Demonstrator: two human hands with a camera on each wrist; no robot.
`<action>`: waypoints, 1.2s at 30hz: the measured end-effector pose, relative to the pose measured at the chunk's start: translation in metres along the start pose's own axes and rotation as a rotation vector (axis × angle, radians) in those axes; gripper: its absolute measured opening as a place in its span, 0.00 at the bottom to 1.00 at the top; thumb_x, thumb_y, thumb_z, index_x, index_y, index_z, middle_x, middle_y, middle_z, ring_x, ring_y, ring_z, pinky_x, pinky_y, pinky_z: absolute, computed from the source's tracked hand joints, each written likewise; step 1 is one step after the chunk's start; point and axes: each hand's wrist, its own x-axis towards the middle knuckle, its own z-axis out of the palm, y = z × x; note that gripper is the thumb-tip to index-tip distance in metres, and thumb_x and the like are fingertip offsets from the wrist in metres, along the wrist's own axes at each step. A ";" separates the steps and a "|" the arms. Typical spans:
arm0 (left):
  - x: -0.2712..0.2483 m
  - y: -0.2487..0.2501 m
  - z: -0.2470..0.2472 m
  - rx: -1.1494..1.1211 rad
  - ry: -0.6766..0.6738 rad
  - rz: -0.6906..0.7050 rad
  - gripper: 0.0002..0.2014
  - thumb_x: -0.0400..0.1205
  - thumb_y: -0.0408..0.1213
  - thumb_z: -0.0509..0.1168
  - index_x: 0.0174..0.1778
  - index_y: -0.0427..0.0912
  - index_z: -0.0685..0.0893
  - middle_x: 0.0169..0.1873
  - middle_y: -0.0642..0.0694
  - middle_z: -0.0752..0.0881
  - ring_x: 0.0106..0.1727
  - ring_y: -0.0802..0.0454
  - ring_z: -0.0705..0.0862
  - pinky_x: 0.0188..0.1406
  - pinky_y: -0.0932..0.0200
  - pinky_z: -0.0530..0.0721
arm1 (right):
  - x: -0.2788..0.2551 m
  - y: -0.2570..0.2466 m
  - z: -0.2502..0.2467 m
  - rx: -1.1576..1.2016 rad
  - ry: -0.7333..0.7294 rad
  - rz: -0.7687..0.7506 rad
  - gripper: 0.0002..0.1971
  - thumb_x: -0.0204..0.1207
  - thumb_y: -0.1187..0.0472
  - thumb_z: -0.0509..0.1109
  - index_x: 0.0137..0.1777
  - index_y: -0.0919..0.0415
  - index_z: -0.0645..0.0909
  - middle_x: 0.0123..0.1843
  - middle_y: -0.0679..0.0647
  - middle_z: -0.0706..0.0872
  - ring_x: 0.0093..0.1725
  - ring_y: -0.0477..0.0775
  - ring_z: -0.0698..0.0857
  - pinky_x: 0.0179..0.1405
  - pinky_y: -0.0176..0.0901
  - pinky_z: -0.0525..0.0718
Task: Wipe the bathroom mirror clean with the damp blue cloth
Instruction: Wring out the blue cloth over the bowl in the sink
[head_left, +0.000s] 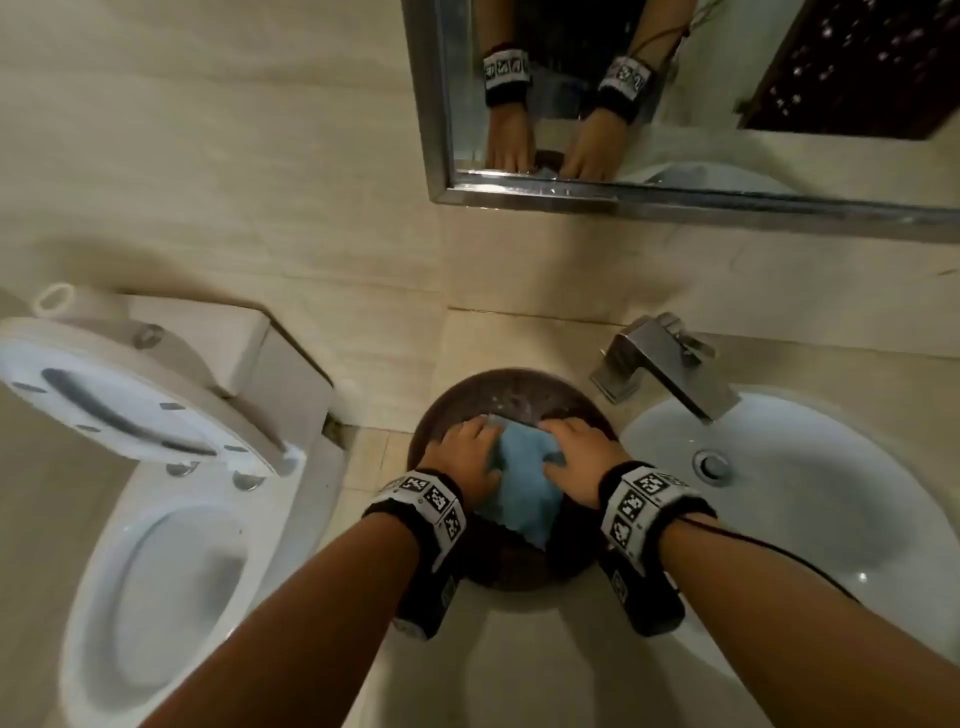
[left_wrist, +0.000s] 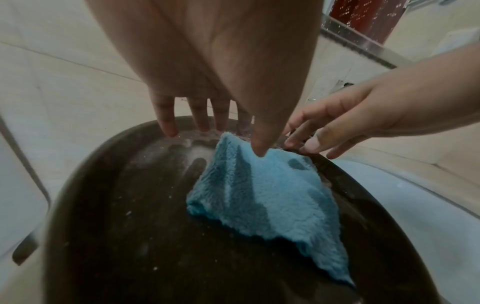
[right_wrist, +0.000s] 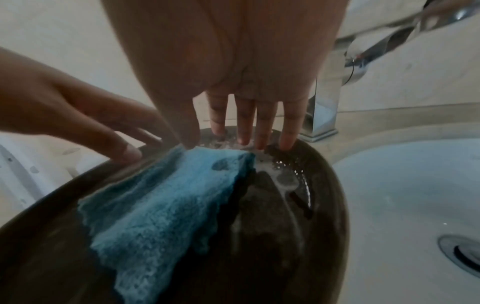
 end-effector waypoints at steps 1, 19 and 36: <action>0.004 0.001 0.000 0.002 -0.008 -0.001 0.35 0.82 0.45 0.62 0.82 0.47 0.53 0.82 0.47 0.54 0.80 0.44 0.58 0.75 0.40 0.63 | 0.004 0.002 0.002 0.004 -0.008 0.011 0.29 0.78 0.53 0.62 0.78 0.49 0.60 0.75 0.58 0.67 0.70 0.63 0.71 0.68 0.58 0.73; 0.019 0.009 -0.019 -0.082 0.084 0.005 0.11 0.83 0.39 0.58 0.60 0.44 0.76 0.59 0.40 0.78 0.62 0.39 0.77 0.60 0.45 0.77 | 0.006 0.013 -0.005 0.183 0.048 -0.087 0.10 0.75 0.61 0.66 0.56 0.61 0.79 0.57 0.58 0.76 0.54 0.60 0.78 0.56 0.48 0.77; -0.071 0.072 -0.178 -0.633 0.521 0.295 0.04 0.83 0.35 0.61 0.50 0.49 0.76 0.44 0.46 0.85 0.47 0.48 0.84 0.45 0.59 0.82 | -0.089 -0.032 -0.162 0.602 0.379 -0.366 0.07 0.70 0.60 0.68 0.44 0.50 0.72 0.38 0.53 0.80 0.38 0.52 0.77 0.38 0.51 0.77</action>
